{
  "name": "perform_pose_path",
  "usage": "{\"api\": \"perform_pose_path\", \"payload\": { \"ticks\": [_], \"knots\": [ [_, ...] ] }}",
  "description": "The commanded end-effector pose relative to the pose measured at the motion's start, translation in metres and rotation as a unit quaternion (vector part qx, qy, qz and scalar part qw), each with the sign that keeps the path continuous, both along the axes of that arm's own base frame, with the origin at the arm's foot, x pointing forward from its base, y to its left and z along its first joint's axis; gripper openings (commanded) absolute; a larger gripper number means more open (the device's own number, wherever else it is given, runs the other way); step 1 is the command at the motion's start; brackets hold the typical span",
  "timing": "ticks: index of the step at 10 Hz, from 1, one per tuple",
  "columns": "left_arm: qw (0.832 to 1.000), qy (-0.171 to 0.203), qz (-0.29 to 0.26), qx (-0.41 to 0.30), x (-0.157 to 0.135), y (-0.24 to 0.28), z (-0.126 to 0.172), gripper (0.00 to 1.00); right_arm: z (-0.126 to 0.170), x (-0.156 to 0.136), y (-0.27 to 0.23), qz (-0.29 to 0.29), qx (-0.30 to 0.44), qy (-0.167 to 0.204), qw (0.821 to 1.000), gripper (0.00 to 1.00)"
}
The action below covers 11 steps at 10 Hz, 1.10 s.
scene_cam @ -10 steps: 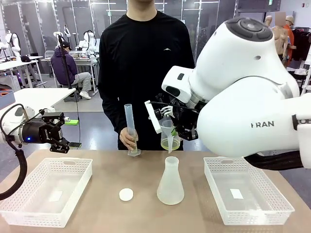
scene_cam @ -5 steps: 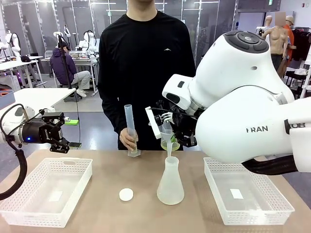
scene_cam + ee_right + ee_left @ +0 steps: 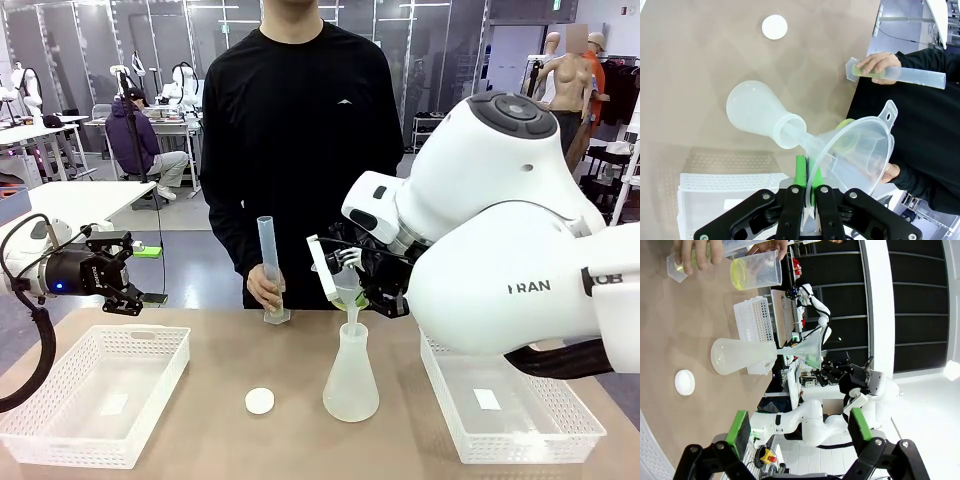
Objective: Prepare the solutions needed for the experiment.
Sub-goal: Pick up the Plastic Funnel and insert it into the Big flask.
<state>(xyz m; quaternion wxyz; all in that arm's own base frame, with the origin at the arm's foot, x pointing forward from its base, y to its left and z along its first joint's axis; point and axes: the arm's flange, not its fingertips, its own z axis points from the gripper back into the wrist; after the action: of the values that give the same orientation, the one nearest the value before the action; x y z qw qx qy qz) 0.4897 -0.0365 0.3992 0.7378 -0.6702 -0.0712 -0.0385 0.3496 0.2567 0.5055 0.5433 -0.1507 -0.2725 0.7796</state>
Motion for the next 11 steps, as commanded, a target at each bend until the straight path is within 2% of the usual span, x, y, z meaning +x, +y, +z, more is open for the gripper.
{"api": "perform_pose_path", "payload": {
  "ticks": [1,5,11],
  "knots": [
    [1.000,0.005,0.002,0.002,0.000,-0.001,0.002,1.00,-0.011,0.007,-0.002,0.016,0.019,0.002,1.000,0.04],
    [1.000,0.005,0.002,0.002,0.000,-0.001,0.002,1.00,-0.033,0.019,0.000,0.015,0.028,0.014,0.999,0.04],
    [1.000,0.005,0.002,0.002,0.000,-0.001,0.002,1.00,-0.047,0.018,-0.005,0.001,0.029,0.033,0.999,0.04]
  ]
}}
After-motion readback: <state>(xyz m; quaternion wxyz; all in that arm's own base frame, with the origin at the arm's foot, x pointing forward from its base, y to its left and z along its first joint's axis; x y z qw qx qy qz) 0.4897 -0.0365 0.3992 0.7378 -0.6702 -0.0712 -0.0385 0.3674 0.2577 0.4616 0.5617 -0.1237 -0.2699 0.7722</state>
